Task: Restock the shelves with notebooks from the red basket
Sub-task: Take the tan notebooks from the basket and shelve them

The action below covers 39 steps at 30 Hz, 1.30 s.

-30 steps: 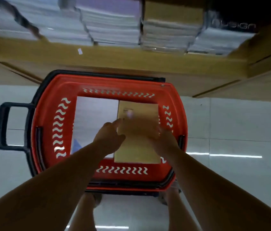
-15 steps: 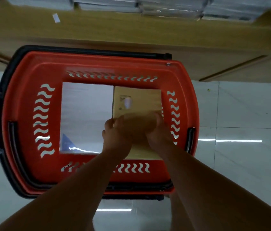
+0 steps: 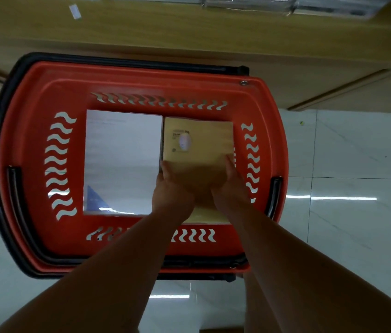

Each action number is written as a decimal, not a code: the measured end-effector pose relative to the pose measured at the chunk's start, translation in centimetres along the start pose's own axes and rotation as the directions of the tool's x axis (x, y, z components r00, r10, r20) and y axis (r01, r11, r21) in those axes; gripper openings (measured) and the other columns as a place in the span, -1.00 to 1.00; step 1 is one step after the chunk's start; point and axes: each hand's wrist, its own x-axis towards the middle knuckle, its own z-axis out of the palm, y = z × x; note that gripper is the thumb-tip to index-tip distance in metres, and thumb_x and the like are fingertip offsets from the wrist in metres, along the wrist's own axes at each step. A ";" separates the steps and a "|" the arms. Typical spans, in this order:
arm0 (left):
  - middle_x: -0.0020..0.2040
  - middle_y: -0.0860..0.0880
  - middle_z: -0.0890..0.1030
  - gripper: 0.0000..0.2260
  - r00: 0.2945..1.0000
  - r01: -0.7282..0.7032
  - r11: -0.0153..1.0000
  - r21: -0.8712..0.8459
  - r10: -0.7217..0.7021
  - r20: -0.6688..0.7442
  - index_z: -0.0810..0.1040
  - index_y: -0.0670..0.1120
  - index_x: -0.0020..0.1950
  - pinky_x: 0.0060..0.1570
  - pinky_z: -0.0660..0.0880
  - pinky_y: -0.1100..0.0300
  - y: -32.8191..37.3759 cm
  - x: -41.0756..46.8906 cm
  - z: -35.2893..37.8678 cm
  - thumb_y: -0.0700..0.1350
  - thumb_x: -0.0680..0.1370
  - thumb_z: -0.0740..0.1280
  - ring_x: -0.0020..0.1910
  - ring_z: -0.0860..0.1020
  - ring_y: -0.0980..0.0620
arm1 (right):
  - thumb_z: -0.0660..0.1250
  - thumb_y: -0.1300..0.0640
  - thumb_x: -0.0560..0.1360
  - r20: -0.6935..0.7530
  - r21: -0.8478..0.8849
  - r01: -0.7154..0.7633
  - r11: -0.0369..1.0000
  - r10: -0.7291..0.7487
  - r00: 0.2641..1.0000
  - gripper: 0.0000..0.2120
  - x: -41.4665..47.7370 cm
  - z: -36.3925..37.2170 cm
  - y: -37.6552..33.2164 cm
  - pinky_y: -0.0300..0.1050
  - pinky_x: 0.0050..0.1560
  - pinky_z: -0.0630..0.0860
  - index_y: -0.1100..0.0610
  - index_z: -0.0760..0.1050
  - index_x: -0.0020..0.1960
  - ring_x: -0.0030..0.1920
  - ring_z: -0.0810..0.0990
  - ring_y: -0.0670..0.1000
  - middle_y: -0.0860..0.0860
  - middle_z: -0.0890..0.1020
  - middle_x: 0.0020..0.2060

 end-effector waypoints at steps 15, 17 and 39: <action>0.29 -0.05 0.54 -0.34 0.998 -0.036 0.991 -0.132 0.030 -0.046 0.27 0.21 0.52 0.14 0.60 -0.19 -2.1 1.5 -1.3 0.06 0.43 0.37 0.19 0.57 -0.16 | 0.35 0.09 0.61 0.019 0.034 -0.003 0.999 0.003 1.000 -0.20 -0.5 -0.1 -0.1 0.04 0.38 0.38 -0.17 -0.08 0.65 0.53 0.30 0.15 0.10 0.19 0.60; 0.36 -0.07 0.52 -0.39 0.998 -0.051 0.988 -0.147 0.046 -0.037 0.26 0.09 0.57 0.22 0.55 -0.10 -1.9 1.6 -1.6 -0.05 0.55 0.38 0.28 0.53 -0.17 | 0.35 0.11 0.61 0.020 0.059 0.011 0.998 -0.012 1.000 -0.20 -0.6 -0.1 -0.2 0.09 0.43 0.35 -0.18 -0.08 0.65 0.56 0.24 0.16 0.09 0.15 0.62; 0.42 0.09 0.37 -0.32 0.943 -0.318 0.905 -0.283 0.334 0.008 0.06 0.16 0.64 0.33 0.48 -0.13 -6.6 0.2 -11.5 -0.18 0.63 0.32 0.36 0.44 0.00 | 0.37 -0.08 0.57 -0.271 0.207 0.046 0.977 0.012 0.963 -0.27 -7.0 4.0 -7.5 0.16 0.42 0.40 -0.06 0.09 0.62 0.35 0.44 0.00 -0.04 0.44 0.36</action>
